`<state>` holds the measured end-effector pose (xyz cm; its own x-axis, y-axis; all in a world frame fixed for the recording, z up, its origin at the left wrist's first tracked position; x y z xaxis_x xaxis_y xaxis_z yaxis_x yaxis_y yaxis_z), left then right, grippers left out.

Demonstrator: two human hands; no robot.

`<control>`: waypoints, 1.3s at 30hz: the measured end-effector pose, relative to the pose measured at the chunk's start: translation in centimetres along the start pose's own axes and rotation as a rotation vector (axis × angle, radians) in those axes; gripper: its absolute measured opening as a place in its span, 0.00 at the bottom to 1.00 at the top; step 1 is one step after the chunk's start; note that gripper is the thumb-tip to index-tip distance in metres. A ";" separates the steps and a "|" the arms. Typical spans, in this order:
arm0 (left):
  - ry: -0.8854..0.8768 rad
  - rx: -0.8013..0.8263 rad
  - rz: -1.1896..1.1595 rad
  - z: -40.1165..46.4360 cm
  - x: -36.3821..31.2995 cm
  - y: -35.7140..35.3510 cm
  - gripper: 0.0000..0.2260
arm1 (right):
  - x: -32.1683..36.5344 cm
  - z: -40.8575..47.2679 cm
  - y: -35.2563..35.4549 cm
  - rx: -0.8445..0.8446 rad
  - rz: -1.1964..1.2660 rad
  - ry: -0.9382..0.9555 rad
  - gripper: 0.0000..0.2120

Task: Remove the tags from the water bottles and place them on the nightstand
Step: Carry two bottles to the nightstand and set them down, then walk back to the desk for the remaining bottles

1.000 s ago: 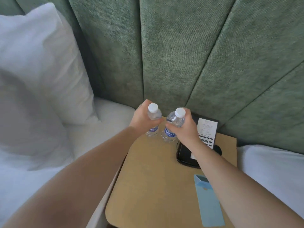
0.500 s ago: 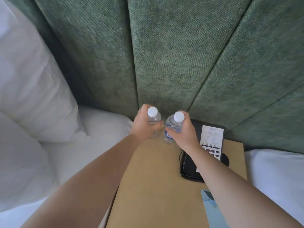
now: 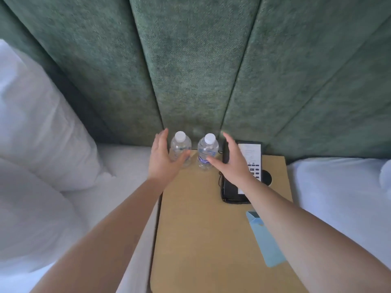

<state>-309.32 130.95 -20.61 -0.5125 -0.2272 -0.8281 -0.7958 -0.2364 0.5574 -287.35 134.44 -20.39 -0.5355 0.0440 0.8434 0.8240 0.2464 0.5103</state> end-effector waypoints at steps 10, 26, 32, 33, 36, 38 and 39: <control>-0.315 0.209 0.315 -13.4 -9.6 -0.9 0.29 | 1.4 -17.0 8.5 -0.271 -0.040 -0.079 0.22; -0.860 0.807 0.434 -39.0 -20.2 -17.4 0.30 | -8.8 -52.5 16.6 -0.991 0.017 -0.637 0.22; -1.071 1.033 0.470 -55.6 -21.8 -19.2 0.31 | -10.3 -70.6 14.3 -1.244 0.076 -0.817 0.21; -1.105 1.082 0.473 -58.8 -21.7 -19.3 0.31 | -10.3 -73.8 13.6 -1.283 0.082 -0.851 0.22; -1.250 1.208 0.457 -68.6 -21.9 -19.2 0.30 | -10.4 -83.6 11.2 -1.436 0.110 -0.958 0.22; -1.371 1.269 0.443 -75.4 -21.9 -18.7 0.30 | -10.1 -90.3 9.0 -1.549 0.124 -1.040 0.22; -1.429 1.312 0.438 -79.0 -21.8 -18.4 0.30 | -9.9 -93.7 7.7 -1.605 0.131 -1.085 0.22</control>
<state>-258.10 65.64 -8.10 -0.0127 0.8766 -0.4811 0.0678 0.4808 0.8742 -258.36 45.23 -9.05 0.1838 0.6264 0.7575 -0.0991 -0.7549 0.6483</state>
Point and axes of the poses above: each hand's wrist, its own z-axis towards the middle knuckle, its own y-axis out of the back of the hand, x = y × z, the point moved 8 cm from there along z, towards the middle knuckle
